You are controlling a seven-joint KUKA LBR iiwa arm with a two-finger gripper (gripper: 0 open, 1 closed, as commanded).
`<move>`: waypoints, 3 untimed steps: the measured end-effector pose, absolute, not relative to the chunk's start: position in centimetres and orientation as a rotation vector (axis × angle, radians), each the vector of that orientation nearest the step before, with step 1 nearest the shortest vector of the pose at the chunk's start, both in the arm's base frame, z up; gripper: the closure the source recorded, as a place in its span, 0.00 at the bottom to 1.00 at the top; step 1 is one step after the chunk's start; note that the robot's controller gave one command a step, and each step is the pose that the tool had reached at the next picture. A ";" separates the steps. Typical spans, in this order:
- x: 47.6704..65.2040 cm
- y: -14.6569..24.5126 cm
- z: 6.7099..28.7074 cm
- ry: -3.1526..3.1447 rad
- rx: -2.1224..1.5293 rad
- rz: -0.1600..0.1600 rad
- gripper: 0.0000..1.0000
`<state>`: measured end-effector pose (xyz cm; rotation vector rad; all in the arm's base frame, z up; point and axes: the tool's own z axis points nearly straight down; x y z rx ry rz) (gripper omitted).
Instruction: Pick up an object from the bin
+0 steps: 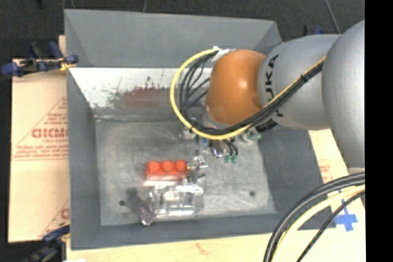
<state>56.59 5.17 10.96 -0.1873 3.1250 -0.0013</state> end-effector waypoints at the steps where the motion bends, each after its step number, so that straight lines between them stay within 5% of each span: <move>1: 55.3 5.4 10.4 3.128 -0.072 0.003 0.00; 2: 52.0 12.6 11.6 3.108 0.175 0.011 0.00; 3: 52.4 11.7 11.3 3.107 0.227 0.010 0.00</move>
Offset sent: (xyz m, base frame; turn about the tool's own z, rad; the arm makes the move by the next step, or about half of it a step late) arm -0.0732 0.0069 -0.0396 0.2197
